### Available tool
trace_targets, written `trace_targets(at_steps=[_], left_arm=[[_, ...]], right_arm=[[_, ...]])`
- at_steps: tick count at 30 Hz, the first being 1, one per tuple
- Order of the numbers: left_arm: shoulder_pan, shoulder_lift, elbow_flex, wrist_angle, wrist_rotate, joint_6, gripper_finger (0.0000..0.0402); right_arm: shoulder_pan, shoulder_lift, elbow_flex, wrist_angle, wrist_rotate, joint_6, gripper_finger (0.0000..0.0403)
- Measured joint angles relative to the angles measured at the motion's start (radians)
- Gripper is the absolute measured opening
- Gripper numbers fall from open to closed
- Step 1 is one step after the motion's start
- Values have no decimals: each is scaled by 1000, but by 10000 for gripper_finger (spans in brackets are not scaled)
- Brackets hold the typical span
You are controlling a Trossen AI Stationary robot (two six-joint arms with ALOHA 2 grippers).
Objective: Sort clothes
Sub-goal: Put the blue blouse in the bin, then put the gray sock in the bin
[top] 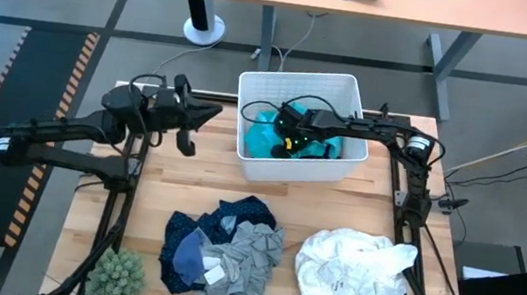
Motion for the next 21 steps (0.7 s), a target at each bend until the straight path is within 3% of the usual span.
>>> trace_targets(at_steps=[6, 21], left_arm=[[0, 0, 0, -2, 0, 4, 0], [0, -2, 10, -5, 0, 4, 0]], right_arm=[[0, -70, -1, -6, 0, -10, 0], [0, -460, 1, -5, -8, -124, 0]])
